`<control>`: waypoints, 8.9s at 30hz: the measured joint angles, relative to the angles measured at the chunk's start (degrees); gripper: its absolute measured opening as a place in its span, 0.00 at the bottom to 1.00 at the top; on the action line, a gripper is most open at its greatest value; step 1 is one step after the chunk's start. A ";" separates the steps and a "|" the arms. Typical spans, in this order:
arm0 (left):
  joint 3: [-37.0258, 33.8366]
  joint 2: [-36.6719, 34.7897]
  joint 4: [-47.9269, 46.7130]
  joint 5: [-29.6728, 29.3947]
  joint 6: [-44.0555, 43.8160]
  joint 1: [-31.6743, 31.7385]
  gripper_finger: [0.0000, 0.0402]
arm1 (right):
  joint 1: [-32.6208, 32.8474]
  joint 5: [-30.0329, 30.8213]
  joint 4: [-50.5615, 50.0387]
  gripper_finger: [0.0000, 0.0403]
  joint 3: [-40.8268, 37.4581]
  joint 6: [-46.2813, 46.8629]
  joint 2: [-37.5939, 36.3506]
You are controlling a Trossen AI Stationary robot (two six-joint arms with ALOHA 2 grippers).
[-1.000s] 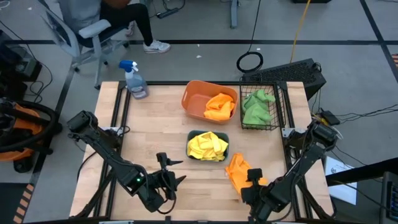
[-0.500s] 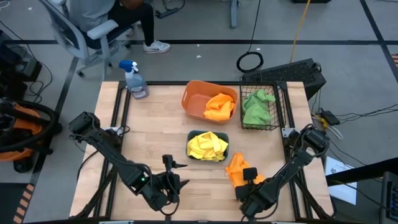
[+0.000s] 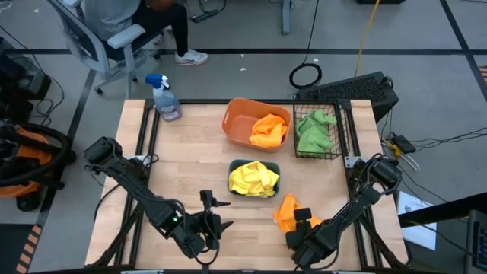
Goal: Sort microfiber towel by color & place in baskets
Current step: Put the orange microfiber towel into the orange bin, then return to Home Position
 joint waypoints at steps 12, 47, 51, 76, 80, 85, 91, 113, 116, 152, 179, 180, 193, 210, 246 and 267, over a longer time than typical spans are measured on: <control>0.00 0.00 10.46 4.44 7.08 0.94 0.75 | -0.02 7.94 -0.40 0.03 3.68 -6.11 -0.77; 0.00 2.17 27.77 8.07 18.36 2.66 0.75 | -0.02 60.26 -9.83 0.01 30.58 -33.06 -2.71; 0.00 3.71 34.92 7.03 21.76 3.54 0.75 | -0.25 65.79 -5.84 0.01 30.58 -32.81 -2.71; 0.00 4.07 42.54 2.64 21.98 7.03 0.74 | -4.94 66.94 8.85 0.01 30.62 -19.51 -2.29; 0.00 4.07 42.92 2.71 22.56 7.77 0.67 | -4.94 63.81 9.46 0.01 30.62 -19.48 -2.29; 0.00 4.07 44.67 2.70 26.19 7.55 0.43 | -4.87 62.29 9.89 0.01 30.62 -18.89 -2.29; -0.04 4.07 44.11 2.65 29.31 6.52 0.05 | -4.13 62.04 10.02 0.01 30.62 -18.84 -2.29; -0.04 1.51 32.39 1.53 33.73 11.33 0.03 | 1.57 53.47 -13.09 0.47 30.58 3.06 -2.29; -0.04 0.70 30.18 2.35 33.45 13.71 0.03 | 2.68 52.56 -17.80 0.45 30.58 7.64 -2.27; 0.00 -0.53 16.57 37.94 21.28 61.94 0.04 | 11.19 51.14 -21.00 0.37 30.58 10.50 -2.25; -0.04 3.48 9.39 33.05 13.61 60.94 0.74 | 11.19 52.39 -20.77 0.37 27.96 10.83 -2.25; -0.04 2.98 7.95 33.09 12.51 60.32 0.75 | 11.17 52.39 -20.72 0.37 27.96 10.97 -2.25; 0.00 -4.71 6.49 40.69 11.42 38.82 0.64 | 9.06 59.86 -20.78 0.35 27.96 6.06 -2.25; -2.89 -5.18 14.76 32.47 20.57 18.25 0.02 | 4.16 55.17 -35.89 0.02 26.23 12.38 -2.32; -12.35 -9.48 27.75 24.37 19.07 15.89 0.04 | -4.11 43.08 27.74 0.00 3.69 -38.39 -12.51; -35.92 -30.20 44.63 19.33 24.82 18.56 0.04 | -9.23 23.47 54.60 0.00 -45.40 -46.72 -63.85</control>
